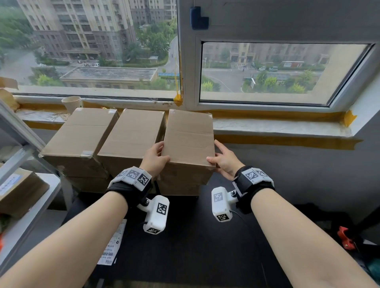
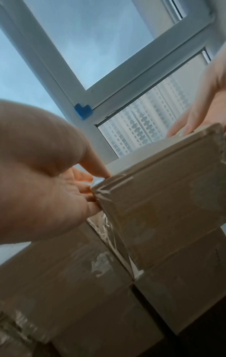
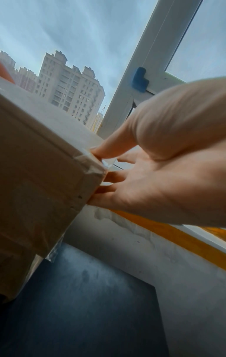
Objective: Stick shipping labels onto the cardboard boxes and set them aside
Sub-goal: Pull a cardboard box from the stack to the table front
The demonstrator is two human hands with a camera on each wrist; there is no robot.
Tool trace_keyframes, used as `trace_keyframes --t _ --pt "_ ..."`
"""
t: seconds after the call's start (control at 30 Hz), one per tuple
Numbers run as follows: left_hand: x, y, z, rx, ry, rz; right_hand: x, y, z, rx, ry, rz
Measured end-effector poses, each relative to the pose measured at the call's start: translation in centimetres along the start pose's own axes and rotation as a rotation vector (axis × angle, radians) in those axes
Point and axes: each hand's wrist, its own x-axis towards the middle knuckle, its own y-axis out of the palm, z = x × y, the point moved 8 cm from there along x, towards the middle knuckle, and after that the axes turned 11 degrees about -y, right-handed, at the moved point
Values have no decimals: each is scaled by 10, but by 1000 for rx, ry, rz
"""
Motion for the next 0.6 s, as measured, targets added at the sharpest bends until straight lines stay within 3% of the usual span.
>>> trace_keyframes --t 0.17,0.3,0.6 --pt "-12 1 -1 -200 16 63 -16 -10 6 -1 -5 -26" --pt "-25 7 6 -221 1 163 -45 -24 12 -20 -10 -24" --pt "-86 37 34 -197 32 349 -146 -49 -2 -21 6 -174"
